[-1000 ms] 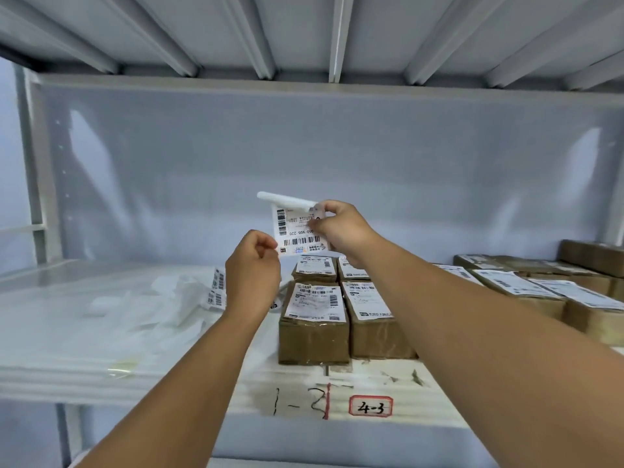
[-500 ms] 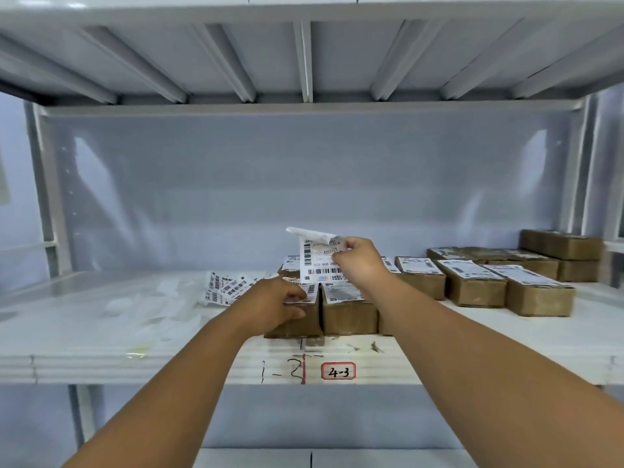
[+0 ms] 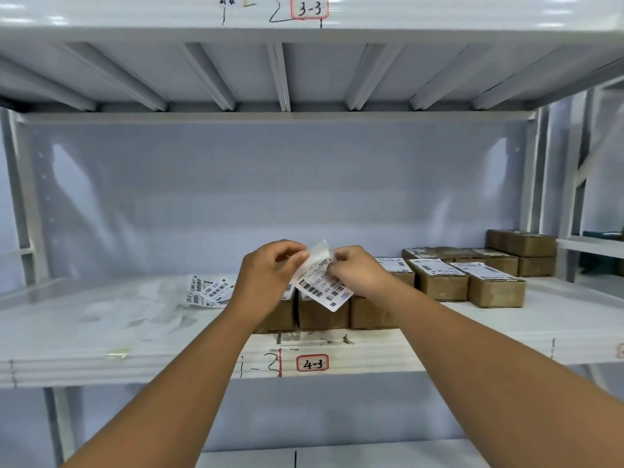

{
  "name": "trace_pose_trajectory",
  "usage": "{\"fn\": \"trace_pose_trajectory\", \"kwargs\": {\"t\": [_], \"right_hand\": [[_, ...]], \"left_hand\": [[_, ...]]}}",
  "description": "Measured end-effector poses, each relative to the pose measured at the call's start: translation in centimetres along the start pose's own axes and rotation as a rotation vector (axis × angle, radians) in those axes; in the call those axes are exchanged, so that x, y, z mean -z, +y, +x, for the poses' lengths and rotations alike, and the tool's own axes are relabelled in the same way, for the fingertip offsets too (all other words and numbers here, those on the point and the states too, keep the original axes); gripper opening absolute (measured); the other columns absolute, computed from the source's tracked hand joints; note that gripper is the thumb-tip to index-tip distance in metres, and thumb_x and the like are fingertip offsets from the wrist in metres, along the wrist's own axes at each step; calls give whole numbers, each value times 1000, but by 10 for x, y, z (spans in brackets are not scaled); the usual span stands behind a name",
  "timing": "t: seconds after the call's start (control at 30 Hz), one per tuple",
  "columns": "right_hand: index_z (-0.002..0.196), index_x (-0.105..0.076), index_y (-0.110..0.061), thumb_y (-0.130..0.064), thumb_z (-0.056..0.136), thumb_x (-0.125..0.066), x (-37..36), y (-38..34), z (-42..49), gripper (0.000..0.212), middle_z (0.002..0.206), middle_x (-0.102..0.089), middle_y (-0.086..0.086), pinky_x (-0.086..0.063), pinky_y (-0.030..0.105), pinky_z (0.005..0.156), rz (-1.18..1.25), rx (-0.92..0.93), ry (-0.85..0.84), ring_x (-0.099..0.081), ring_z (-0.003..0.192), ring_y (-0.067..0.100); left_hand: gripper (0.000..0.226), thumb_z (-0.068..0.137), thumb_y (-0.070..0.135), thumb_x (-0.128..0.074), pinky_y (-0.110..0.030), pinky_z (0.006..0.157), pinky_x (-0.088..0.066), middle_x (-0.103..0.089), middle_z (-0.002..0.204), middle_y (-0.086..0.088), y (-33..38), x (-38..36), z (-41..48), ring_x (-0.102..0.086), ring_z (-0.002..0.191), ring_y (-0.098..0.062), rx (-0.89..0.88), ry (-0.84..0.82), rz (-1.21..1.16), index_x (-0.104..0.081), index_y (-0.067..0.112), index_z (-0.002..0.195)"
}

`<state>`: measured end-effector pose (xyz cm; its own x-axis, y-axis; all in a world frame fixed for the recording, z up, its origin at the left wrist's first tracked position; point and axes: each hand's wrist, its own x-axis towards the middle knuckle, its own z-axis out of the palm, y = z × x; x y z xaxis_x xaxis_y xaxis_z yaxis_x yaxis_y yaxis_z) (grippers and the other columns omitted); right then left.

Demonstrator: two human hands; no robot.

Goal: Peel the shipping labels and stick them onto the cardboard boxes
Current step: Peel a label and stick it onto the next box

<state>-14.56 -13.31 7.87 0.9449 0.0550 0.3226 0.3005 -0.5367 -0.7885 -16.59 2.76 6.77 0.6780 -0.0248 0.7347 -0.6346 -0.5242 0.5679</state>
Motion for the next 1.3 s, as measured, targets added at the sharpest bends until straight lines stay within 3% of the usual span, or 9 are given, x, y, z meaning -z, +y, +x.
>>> {"fn": "trace_pose_trajectory", "kwargs": {"t": [0.13, 0.23, 0.3, 0.4, 0.53, 0.67, 1.0, 1.17, 1.3], "right_hand": [[93, -63, -19, -10, 87, -53, 13, 0, -12, 14, 91, -67, -3, -51, 22, 60, -141, 63, -41, -66, 76, 13], [103, -45, -30, -17, 81, -65, 13, 3, -16, 32, 102, -51, -5, -55, 32, 77, -268, 160, 67, -59, 92, 14], [101, -39, -30, -27, 79, -67, 11, 3, -18, 36, 105, -38, -5, -39, 31, 94, -430, 258, 267, -40, 108, 16], [89, -51, -31, -35, 83, -61, 6, -7, -25, 12, 93, -44, -10, -26, 32, 87, -469, 318, 300, -39, 106, 15], [77, -62, -27, -56, 87, -54, -5, -22, -32, 32, 71, -58, -14, -37, 31, 78, -134, 226, 91, -56, 80, 9], [86, -56, -7, -21, 92, -61, -8, -31, -32, 16, 80, -63, 11, -53, 23, 60, 479, 129, 68, -61, 66, 18], [84, -56, -16, -10, 91, -61, 8, -10, -29, 9, 87, -63, 4, -37, 23, 54, 560, -47, 215, -51, 62, 13], [80, -51, -16, -8, 90, -60, 24, 2, -29, 16, 84, -62, 6, -51, 40, 63, 598, -72, 459, -55, 65, 22], [84, -52, -15, -14, 90, -60, 34, 7, -25, 10, 84, -60, 1, -43, 29, 56, 541, -73, 670, -55, 73, 20]], "left_hand": [[15, 91, 25, -59, -9, 53, -38, -66, 76, 11, 10, -4, -1, -57, 67, -1, 100, 30, 30, -69, 23, 80], [16, 91, 25, -59, -21, 58, -42, -67, 79, 6, 15, -9, -2, -60, 72, -10, 212, 113, -10, -69, 21, 80], [15, 91, 24, -58, -24, 60, -42, -67, 79, 4, 19, -12, -3, -60, 74, -14, 267, 224, -55, -68, 19, 81], [15, 91, 23, -57, -23, 58, -38, -62, 74, 7, 26, -15, -6, -56, 71, -12, 280, 373, -104, -65, 19, 80], [13, 91, 18, -57, -23, 62, -41, -61, 74, 11, 38, -20, -8, -56, 72, -8, 269, 414, -211, -66, 20, 82], [13, 89, 16, -58, -26, 73, -46, -63, 78, 12, 45, -23, -9, -60, 79, -12, 257, 396, -288, -66, 23, 82], [15, 90, 7, -48, -26, 53, -32, -47, 71, 5, 17, -17, -4, -45, 61, -15, 486, 566, -425, -42, 20, 93], [39, 82, -10, -44, -39, 80, -54, -63, 83, 1, -17, -5, 2, -62, 86, -28, 637, 660, -620, -63, 19, 64], [38, 81, -18, -41, -15, 50, -51, -62, 110, -10, -26, 3, 2, -61, 83, -27, 717, 783, -681, -69, 7, 81]]}}
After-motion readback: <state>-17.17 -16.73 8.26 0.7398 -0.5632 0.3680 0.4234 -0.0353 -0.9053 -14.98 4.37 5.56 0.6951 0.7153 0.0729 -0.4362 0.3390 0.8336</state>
